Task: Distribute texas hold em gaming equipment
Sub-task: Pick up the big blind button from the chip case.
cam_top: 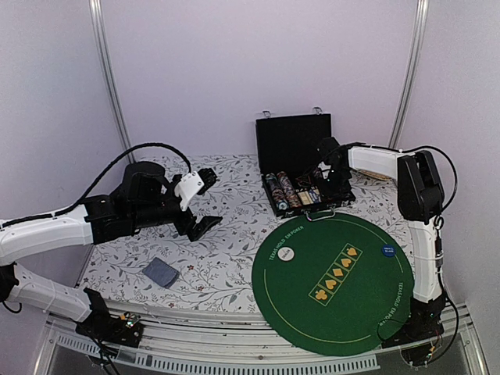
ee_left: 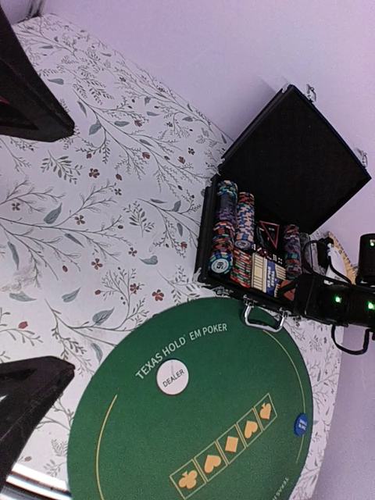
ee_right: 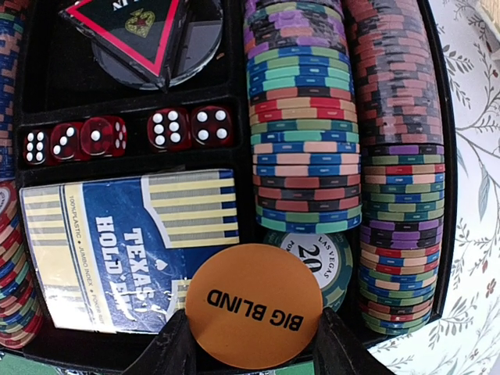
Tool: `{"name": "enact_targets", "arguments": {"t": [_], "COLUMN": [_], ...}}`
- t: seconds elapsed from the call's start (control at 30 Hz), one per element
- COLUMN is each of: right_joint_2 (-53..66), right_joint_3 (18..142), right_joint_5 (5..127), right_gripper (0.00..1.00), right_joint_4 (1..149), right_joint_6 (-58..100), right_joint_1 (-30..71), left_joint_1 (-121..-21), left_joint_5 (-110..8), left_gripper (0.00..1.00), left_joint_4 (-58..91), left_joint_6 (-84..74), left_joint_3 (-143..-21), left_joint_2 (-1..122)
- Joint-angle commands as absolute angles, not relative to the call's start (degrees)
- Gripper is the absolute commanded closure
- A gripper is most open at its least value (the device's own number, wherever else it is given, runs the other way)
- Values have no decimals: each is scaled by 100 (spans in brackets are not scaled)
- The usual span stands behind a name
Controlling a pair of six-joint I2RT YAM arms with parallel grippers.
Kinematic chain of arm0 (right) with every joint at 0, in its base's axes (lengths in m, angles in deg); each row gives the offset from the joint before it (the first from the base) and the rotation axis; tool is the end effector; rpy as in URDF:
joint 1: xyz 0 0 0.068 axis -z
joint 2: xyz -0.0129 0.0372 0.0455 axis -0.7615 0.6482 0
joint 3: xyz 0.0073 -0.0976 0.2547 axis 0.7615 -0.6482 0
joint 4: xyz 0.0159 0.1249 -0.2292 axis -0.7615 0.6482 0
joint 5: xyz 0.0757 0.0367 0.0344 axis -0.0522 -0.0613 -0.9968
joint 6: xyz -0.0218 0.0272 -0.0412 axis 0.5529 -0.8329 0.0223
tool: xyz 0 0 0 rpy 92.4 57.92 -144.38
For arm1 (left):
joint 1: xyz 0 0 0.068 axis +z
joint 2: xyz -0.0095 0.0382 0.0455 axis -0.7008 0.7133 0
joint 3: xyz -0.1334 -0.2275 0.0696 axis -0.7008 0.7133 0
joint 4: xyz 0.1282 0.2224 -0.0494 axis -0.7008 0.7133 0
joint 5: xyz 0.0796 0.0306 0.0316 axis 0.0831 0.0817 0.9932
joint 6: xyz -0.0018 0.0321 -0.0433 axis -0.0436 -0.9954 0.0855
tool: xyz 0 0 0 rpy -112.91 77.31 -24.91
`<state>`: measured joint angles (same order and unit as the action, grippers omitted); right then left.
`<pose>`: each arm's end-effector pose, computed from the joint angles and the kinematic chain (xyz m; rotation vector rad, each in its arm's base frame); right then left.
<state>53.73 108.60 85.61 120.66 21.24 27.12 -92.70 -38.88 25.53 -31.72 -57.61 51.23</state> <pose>0.4358 0.1726 0.1720 -0.3378 2.7365 -0.1542 0.1781 -0.1957 0.2862 1.0347 1.7500 -0.2925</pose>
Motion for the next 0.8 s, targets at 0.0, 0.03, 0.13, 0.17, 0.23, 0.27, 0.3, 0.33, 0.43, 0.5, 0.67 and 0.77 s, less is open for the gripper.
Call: {"name": "enact_targets", "arguments": {"t": [0.0, 0.03, 0.13, 0.17, 0.23, 0.27, 0.3, 0.33, 0.43, 0.5, 0.67, 0.77], "right_joint_2": [5332, 5248, 5053, 4993, 4889, 4835, 4781, 4720, 4534, 4439, 4173, 3593], "right_joint_3": [10819, 10789, 10749, 10738, 10708, 10672, 10628, 10570, 10444, 10361, 10143, 9514], "right_joint_5": [8564, 8533, 8515, 8506, 8479, 8467, 8450, 8428, 8417, 8381, 8382, 8302], "right_gripper": [58, 58, 59, 59, 59, 59, 59, 59, 59, 59, 61, 61], "right_joint_4": [12115, 12070, 12032, 12028, 12061, 12062, 12052, 12038, 12041, 11989, 12341, 12477], "right_joint_6": [2319, 2321, 2357, 2357, 2361, 2351, 2349, 2349, 2348, 2355, 2305, 2159], "right_joint_1": [2704, 2709, 2706, 2709, 2709, 2707, 2697, 2696, 2668, 2641, 2510, 2217], "left_joint_1": [-9253, -9256, -9251, -9248, -9253, -9255, -9249, -9250, -9254, -9254, -9251, -9251], "left_joint_5": [-3914, -3904, -3910, -3900, -3895, -3890, -3886, -3886, -3880, -3878, -3859, -3854], "left_gripper": [2, 2, 2, 2, 2, 2, 2, 2, 2, 2, 2, 2], "left_joint_4": [2531, 2527, 2527, 2528, 2526, 2520, 2519, 2520, 2513, 2513, 2513, 2498], "left_joint_6": [-3222, -3228, -3231, -3230, -3229, -3222, -3226, -3231, -3223, -3217, -3208, -3154], "left_joint_3": [-5697, -5697, -5697, -5697, -5697, -5704, -5705, -5706, -5706, -5706, -5714, -5735], "left_joint_2": [5050, 5054, 5062, 5063, 5063, 5055, 5054, 5052, 5038, 5037, 4997, 4955]}}
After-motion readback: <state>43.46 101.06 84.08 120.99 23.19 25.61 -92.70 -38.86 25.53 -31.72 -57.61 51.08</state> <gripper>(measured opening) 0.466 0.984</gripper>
